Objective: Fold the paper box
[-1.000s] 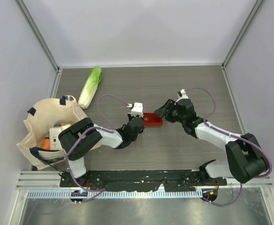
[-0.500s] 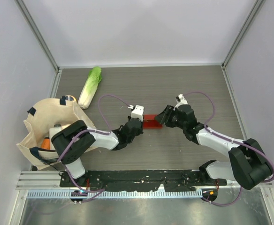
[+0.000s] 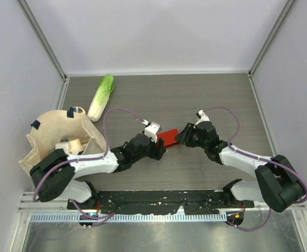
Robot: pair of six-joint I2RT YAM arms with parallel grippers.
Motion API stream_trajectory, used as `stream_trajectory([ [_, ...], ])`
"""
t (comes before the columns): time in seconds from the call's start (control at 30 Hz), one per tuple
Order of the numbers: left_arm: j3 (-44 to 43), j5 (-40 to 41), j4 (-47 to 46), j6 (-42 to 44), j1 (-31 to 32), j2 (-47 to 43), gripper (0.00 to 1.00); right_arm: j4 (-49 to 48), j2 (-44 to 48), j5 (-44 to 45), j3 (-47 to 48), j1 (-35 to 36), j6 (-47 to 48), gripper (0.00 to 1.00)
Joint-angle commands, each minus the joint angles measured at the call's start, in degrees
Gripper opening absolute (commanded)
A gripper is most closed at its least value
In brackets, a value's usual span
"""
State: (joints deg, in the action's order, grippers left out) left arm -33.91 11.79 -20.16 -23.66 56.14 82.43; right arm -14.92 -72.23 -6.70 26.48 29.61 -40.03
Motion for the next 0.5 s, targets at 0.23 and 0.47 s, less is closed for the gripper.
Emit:
stream_trajectory([
  [0.23, -10.5, -15.2, 24.6, -2.9, -0.5, -12.7, 0.54, -0.3, 0.2, 2.1, 0.5, 0.4, 1.4, 0.36],
  [0.47, -16.4, -16.8, 17.4, -9.5, -6.0, -0.1, 0.26, 1.3, 0.8, 3.4, 0.6, 0.4, 1.2, 0.39],
])
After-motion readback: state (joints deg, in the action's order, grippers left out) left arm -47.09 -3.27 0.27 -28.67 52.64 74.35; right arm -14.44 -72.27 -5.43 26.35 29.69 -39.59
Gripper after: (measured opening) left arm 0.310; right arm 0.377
